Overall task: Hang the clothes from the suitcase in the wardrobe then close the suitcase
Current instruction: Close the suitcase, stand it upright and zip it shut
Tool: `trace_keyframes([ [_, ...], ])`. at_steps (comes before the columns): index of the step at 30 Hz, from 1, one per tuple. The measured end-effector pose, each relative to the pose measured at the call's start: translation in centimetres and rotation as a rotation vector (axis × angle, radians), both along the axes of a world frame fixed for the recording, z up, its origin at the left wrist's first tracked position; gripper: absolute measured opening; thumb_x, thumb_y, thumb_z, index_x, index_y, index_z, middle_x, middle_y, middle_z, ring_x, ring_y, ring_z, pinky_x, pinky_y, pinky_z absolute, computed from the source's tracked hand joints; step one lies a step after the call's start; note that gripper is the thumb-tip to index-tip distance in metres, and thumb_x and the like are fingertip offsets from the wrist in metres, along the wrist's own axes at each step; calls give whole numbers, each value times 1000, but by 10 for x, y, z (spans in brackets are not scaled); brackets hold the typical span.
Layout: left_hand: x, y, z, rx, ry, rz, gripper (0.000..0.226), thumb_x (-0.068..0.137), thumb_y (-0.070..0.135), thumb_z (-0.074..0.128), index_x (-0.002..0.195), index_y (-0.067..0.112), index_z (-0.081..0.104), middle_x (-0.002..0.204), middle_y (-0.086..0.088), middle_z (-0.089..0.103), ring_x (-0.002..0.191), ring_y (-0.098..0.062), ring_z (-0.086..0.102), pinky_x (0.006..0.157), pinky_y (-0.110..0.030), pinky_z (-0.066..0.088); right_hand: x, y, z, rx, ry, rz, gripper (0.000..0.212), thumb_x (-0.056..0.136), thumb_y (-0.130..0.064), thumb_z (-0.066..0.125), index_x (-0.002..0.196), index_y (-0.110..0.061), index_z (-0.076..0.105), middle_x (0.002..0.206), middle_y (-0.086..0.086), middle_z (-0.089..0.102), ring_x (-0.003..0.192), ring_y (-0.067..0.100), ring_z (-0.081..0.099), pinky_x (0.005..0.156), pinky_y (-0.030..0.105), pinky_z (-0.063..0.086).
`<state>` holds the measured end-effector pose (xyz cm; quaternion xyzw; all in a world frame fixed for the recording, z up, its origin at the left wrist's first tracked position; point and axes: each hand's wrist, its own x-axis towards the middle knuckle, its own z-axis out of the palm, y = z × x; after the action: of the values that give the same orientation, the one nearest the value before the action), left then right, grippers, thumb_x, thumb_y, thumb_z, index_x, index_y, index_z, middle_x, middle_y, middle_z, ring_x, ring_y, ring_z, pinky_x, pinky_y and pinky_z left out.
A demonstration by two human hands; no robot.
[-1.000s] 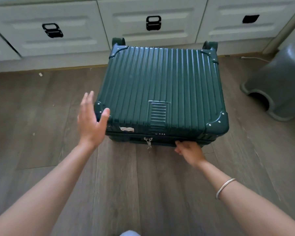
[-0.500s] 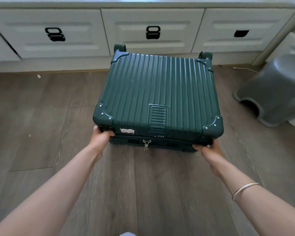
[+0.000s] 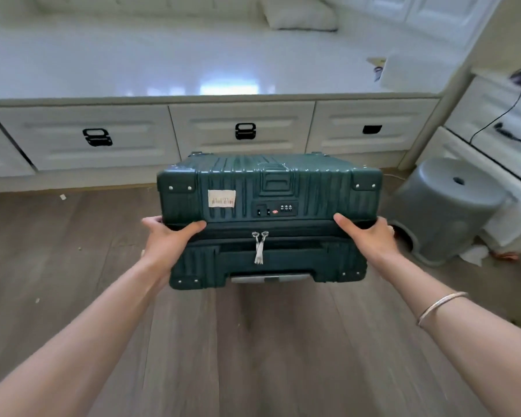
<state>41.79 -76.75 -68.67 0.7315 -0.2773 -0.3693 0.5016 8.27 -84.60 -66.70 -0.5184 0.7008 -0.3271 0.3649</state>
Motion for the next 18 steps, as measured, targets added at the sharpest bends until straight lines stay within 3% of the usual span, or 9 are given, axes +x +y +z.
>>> trace_keyframes([
  [3, -3, -11, 38, -27, -65, -8, 83, 56, 53, 85, 111, 21, 31, 111, 2, 55, 108, -23, 57, 96, -49, 48, 3, -17, 42, 21, 80, -65, 101, 65, -73, 66, 135, -5, 43, 138, 15, 40, 125, 32, 46, 104, 40, 39],
  [6, -2, -20, 66, -10, -100, -29, 78, 63, 52, 83, 112, 22, 30, 125, -6, 48, 111, -24, 55, 96, -48, 49, 6, -29, 74, 89, 137, -77, 115, 65, -80, 59, 143, -1, 30, 145, 15, 31, 128, 34, 44, 102, 41, 39],
  [10, -1, -25, 91, 55, -134, -56, 82, 62, 59, 80, 113, 19, 29, 129, -11, 44, 113, -30, 53, 96, -51, 48, 5, -35, 97, 151, 193, -46, 117, 67, -81, 56, 146, 1, 27, 153, 15, 23, 132, 34, 41, 102, 40, 39],
  [18, -30, -14, 101, 195, -256, -84, 103, 64, 64, 75, 135, 9, 25, 139, -11, 37, 124, -31, 47, 102, -50, 43, -31, -29, 114, 395, 461, 189, 106, 72, -87, 34, 142, -8, 43, 150, 15, 38, 138, 36, 35, 113, 44, 32],
])
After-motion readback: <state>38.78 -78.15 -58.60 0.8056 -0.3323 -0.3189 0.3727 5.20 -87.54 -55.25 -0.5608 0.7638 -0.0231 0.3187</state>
